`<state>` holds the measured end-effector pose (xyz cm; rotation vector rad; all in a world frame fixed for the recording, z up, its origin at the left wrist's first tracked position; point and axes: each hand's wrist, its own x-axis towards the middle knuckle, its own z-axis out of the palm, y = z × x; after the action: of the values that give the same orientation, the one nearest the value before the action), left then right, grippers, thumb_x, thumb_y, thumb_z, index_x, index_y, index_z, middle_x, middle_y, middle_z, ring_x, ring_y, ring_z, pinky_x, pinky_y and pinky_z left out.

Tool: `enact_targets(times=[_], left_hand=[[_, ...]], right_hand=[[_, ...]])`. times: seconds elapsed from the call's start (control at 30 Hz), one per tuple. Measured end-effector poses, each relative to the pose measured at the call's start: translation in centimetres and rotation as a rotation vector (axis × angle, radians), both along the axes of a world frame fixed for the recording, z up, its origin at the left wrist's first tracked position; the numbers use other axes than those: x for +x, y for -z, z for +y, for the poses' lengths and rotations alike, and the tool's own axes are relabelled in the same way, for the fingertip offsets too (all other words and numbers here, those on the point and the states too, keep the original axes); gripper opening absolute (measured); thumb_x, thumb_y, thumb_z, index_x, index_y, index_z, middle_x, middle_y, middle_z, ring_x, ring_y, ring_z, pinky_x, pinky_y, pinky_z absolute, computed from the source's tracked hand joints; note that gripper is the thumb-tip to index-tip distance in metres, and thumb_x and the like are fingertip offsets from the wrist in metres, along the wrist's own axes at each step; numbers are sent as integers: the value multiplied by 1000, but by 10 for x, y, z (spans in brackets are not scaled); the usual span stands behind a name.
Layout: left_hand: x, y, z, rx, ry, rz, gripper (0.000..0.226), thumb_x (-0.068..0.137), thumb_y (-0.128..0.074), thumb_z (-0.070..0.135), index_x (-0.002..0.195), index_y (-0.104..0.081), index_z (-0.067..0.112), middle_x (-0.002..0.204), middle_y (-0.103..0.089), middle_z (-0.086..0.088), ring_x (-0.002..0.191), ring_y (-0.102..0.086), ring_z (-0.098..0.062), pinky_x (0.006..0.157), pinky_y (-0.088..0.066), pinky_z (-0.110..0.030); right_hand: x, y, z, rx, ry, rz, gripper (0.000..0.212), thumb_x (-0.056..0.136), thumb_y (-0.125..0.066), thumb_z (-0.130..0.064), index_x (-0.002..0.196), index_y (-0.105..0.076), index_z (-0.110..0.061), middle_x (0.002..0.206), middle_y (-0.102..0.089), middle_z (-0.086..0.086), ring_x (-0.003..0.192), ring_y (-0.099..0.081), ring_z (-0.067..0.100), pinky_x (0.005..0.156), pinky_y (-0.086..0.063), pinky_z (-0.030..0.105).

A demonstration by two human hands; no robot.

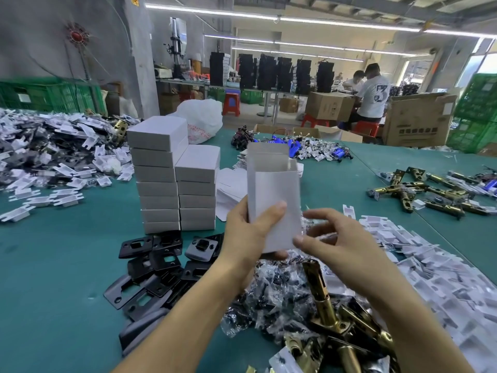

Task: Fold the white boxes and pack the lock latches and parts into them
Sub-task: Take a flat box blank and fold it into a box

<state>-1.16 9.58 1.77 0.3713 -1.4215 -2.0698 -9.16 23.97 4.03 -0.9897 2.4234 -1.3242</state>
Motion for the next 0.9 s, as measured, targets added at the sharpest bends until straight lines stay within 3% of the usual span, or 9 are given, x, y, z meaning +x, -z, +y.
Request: enact_targets(times=[0.07, 0.17, 0.27, 0.43, 0.5, 0.57, 0.7, 0.8, 0.9], left_hand=[[-3, 3, -5, 15, -119, -30, 19, 90, -74, 23, 106, -65, 23, 96, -73, -5, 71, -74, -20, 45, -54, -30], [-5, 8, -9, 24, -211, -20, 17, 92, -72, 25, 108, -65, 24, 98, -72, -4, 70, -73, -13, 47, -55, -30], [-5, 10, -11, 39, -244, -5, 21, 92, -72, 25, 111, -64, 26, 97, -72, 2, 73, -73, -11, 49, -56, -31], [-5, 13, -15, 36, -200, -28, 22, 87, -78, 25, 104, -65, 30, 83, -74, 11, 73, -73, -12, 50, -58, -33], [-4, 15, -14, 24, -143, -80, 23, 85, -80, 26, 102, -65, 30, 82, -74, 10, 72, -74, -14, 50, -58, -33], [-4, 17, -12, -28, -95, -142, 25, 84, -80, 25, 104, -65, 29, 88, -74, 6, 71, -74, -15, 50, -58, -33], [-1, 19, -7, -236, 60, -255, 31, 83, -81, 21, 104, -63, 35, 100, -71, 1, 77, -74, -21, 51, -57, -31], [0, 20, -1, -321, 225, -284, 36, 80, -84, 16, 108, -65, 29, 105, -69, -8, 81, -74, -30, 49, -57, -32], [2, 18, 1, -356, 313, -271, 41, 79, -84, 14, 115, -67, 22, 106, -71, -8, 79, -75, -25, 52, -59, -36]], right_hand=[[1, -3, 6, 287, -14, 109, 42, 76, -74, -56, 111, -63, -35, 93, -66, -9, 81, -64, 3, 71, -51, 24], [5, -12, 13, 428, -117, 50, 42, 66, -73, -68, 91, -69, -35, 75, -71, -12, 66, -66, -2, 55, -46, 13], [9, -17, 12, 421, -139, 76, 31, 70, -79, -58, 81, -72, -29, 69, -73, -12, 60, -68, 0, 60, -54, 22], [9, -23, 16, 419, -9, 325, 20, 84, -75, -35, 69, -73, -23, 61, -70, -9, 56, -65, 4, 62, -57, 30], [6, -29, 21, 269, 40, 323, 20, 88, -70, -30, 69, -71, -26, 60, -69, -6, 56, -65, 9, 62, -57, 31], [4, -37, 27, -27, 139, 385, 17, 88, -66, -31, 71, -67, -33, 60, -67, -5, 55, -61, 13, 52, -53, 26], [3, -45, 30, -528, 221, 443, 16, 92, -65, -21, 93, -64, -37, 76, -69, -10, 61, -66, 7, 51, -51, 16], [-1, -42, 29, -646, 253, 427, 16, 94, -63, -18, 107, -64, -27, 86, -70, -7, 70, -70, 12, 60, -56, 17], [-4, -40, 29, -671, 233, 399, 15, 94, -63, -17, 106, -65, -27, 91, -70, 0, 70, -70, 14, 63, -58, 21]])
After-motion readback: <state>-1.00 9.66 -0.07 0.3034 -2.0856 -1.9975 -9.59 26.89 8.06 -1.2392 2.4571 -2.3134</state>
